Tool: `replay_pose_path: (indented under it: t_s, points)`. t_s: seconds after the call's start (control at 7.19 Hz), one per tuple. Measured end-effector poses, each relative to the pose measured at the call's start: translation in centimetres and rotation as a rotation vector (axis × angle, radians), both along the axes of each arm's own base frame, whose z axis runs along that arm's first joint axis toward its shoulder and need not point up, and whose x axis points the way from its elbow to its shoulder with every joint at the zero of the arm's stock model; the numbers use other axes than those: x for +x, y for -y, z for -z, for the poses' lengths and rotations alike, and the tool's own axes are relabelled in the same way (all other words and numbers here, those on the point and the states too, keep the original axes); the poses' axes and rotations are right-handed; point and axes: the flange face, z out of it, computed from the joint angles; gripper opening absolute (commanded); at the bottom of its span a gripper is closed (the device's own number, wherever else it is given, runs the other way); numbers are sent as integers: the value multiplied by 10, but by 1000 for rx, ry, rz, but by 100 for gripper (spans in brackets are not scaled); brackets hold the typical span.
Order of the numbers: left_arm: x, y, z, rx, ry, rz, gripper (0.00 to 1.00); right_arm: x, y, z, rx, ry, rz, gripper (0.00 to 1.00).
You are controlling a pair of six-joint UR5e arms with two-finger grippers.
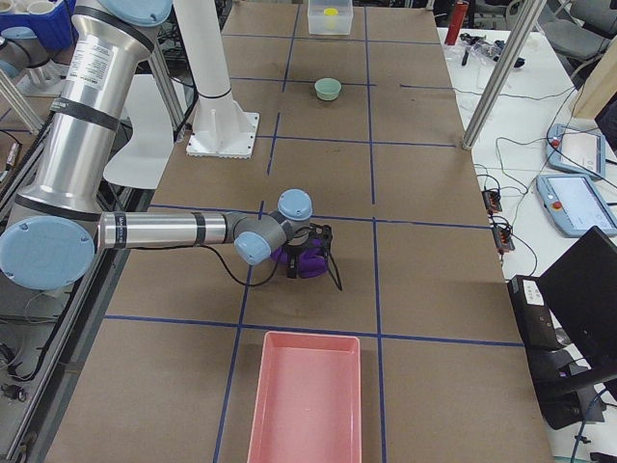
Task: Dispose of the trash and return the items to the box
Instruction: 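Grasp the purple cloth with the right gripper while left arm moves toward bowl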
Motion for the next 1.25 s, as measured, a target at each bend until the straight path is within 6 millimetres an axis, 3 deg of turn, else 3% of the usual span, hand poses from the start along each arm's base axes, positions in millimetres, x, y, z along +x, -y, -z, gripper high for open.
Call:
replay_pose_path:
  t_s: [0.28,0.42,0.56,0.7,0.97,1.25]
  points:
    - [2,0,1,0,-4,-3,90,-2,2,-1,-2,3,1,0]
    - [10,1,1,-5,-5,-15,90,-1,2,0,-3,7,2,0]
    - [30,7,7,-23,-11,-22,90,7,4,10,2,30,-13,0]
    - [60,15,20,-47,-26,-13,90,35,13,29,7,80,-65,0]
    - [129,17,44,-95,-80,5,90,122,28,50,34,180,-207,0]
    - [213,14,81,-168,-141,17,90,210,25,40,90,175,-325,0]
